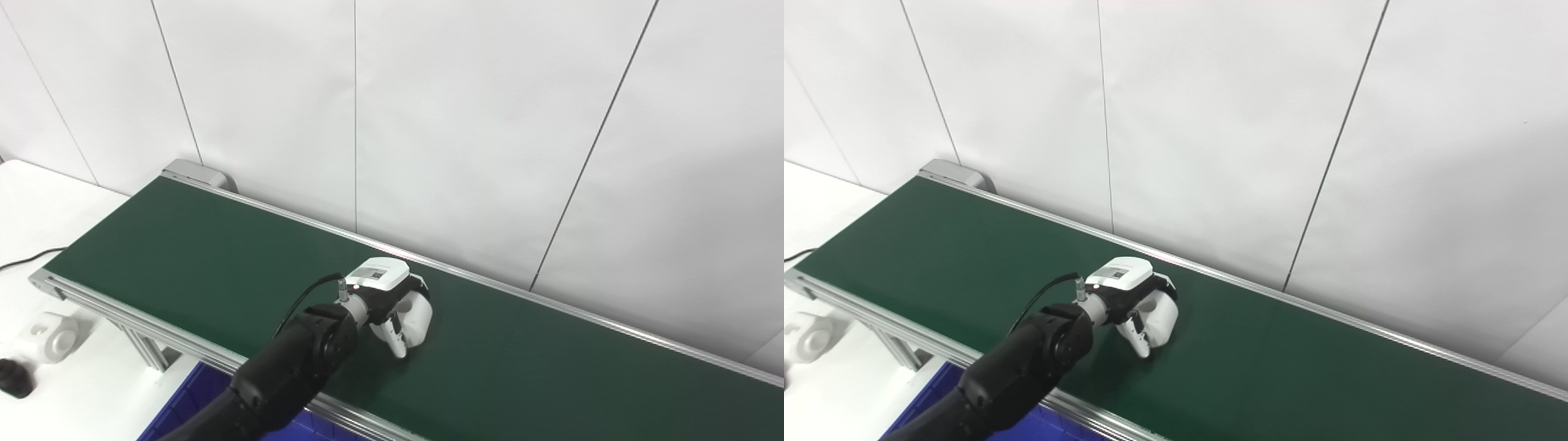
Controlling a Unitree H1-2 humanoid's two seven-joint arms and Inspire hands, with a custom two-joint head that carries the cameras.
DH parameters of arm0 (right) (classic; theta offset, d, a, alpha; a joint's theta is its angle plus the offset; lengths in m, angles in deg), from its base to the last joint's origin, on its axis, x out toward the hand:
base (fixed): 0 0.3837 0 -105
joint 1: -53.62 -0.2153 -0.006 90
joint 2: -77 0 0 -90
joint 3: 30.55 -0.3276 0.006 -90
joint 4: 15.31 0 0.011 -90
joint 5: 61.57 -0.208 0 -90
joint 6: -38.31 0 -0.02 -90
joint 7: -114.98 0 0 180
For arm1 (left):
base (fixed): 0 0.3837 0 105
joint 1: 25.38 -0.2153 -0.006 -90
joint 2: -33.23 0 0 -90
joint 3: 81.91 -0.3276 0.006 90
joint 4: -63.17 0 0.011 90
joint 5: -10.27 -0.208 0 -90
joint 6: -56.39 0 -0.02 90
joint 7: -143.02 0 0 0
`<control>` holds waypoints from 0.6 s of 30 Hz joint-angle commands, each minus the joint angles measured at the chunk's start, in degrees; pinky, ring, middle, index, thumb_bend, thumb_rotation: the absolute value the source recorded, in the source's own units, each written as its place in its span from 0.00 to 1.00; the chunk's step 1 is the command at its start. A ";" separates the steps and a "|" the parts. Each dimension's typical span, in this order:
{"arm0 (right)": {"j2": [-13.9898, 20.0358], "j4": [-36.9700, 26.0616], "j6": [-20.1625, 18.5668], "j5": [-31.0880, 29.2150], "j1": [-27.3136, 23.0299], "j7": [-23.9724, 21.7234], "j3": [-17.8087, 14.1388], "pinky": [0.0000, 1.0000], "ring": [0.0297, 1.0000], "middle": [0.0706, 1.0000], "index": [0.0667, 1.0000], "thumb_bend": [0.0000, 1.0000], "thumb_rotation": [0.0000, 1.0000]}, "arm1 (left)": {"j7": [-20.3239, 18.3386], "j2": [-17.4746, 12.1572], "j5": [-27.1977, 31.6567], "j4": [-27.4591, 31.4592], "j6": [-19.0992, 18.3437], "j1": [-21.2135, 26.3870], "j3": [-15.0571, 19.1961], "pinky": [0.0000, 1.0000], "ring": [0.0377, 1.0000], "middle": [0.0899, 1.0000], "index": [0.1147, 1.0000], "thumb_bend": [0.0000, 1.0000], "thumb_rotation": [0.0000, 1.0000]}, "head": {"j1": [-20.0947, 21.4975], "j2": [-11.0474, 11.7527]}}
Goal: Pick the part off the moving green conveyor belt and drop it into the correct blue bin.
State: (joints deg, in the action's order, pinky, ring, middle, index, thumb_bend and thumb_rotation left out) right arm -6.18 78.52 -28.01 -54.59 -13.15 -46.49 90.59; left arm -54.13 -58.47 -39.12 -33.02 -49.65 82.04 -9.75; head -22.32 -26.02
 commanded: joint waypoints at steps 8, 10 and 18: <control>-0.59 -1.66 3.25 -0.91 0.60 -0.32 -1.05 0.93 0.92 0.96 1.00 0.89 0.40 | 9.28 3.00 3.63 -1.57 4.18 1.10 -0.01 0.30 0.35 0.40 0.47 0.50 0.00 | 1.82 -0.99; -0.66 -1.91 3.25 -2.66 0.67 -2.78 -1.32 0.97 0.94 0.97 1.00 0.87 0.40 | 10.27 3.25 4.32 -1.23 4.45 0.69 0.16 0.29 0.35 0.39 0.47 0.50 0.00 | 2.67 -1.39; -2.27 -3.54 3.25 -0.02 1.73 -2.83 -2.33 1.00 0.98 0.96 1.00 0.87 0.38 | 13.31 3.70 12.00 9.17 7.44 -6.54 4.26 0.33 0.34 0.41 0.47 0.49 0.00 | 11.06 -6.75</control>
State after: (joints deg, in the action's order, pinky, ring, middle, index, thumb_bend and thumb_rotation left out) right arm -8.06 77.00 -28.01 -55.82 -11.86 -50.61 88.42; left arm -42.80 -54.72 -28.46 -27.04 -44.47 75.43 -6.61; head -11.37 -32.68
